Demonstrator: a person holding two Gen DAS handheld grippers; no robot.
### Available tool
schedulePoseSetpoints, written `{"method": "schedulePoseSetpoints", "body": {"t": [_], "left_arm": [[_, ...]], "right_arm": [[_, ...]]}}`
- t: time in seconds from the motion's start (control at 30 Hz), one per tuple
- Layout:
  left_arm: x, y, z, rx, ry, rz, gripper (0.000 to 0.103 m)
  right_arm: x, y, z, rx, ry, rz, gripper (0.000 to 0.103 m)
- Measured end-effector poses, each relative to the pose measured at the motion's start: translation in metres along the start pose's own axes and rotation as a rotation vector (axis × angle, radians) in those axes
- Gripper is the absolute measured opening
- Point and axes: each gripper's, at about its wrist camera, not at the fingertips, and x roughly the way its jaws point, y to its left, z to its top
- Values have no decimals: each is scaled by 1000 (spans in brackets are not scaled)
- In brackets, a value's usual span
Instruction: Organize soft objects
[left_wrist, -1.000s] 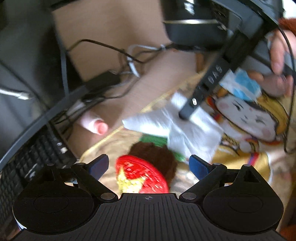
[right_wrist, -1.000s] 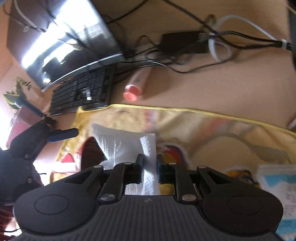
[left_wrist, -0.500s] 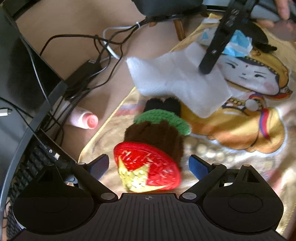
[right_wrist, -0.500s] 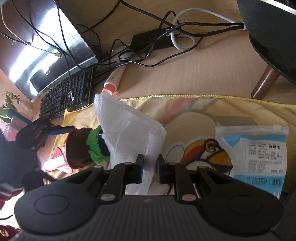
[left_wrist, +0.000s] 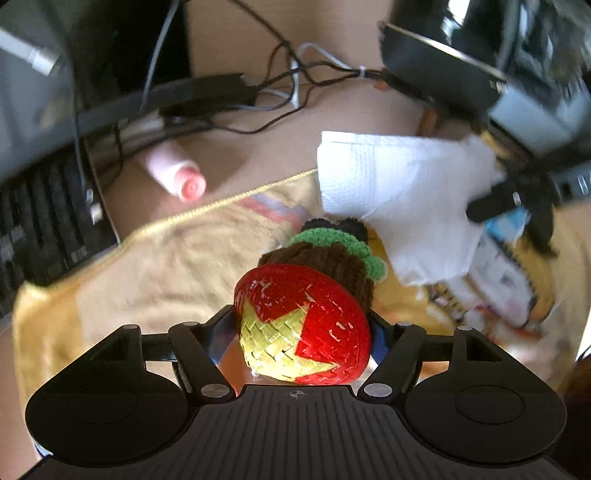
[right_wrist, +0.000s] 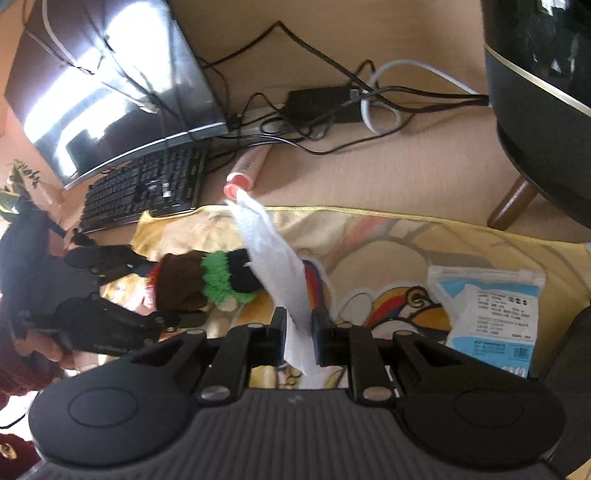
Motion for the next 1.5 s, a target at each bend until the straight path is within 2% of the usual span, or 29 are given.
{"method": "schedulePoseSetpoints", "body": {"t": [0.1, 0.3, 0.5, 0.63, 0.8, 0.9, 0.97, 1.2, 1.37, 1.43, 1.5], "left_arm": [[-4, 4, -6, -124, 2, -54, 76], [-18, -3, -23, -332, -34, -152, 76], [-26, -14, -38, -353, -73, -71, 78], [-38, 3, -45, -443, -109, -66, 82], [-46, 9, -54, -488, -132, -75, 83], [-50, 6, -53, -457, -142, -51, 85], [-53, 3, -52, -421, -144, -12, 91], [-63, -10, -47, -308, -138, 61, 91], [-55, -37, -40, -121, -96, 98, 92], [-50, -53, -39, -9, -76, 121, 93], [-46, -62, -38, 61, -51, 128, 93]], "right_arm": [[-8, 16, -3, -33, -3, 54, 18], [-33, 62, 0, -179, -71, 174, 18], [-30, 92, 2, -285, -48, 229, 18], [-13, 103, -2, -327, -3, 243, 18], [4, 103, 0, -311, 34, 241, 18], [7, 102, -2, -332, 48, 249, 18], [12, 96, 0, -335, 56, 233, 18], [41, 42, 6, -209, 111, 112, 19], [49, 8, 1, -168, 129, 13, 19], [49, -4, -1, -128, 134, 6, 19], [42, -10, -3, -94, 123, 42, 19]]}}
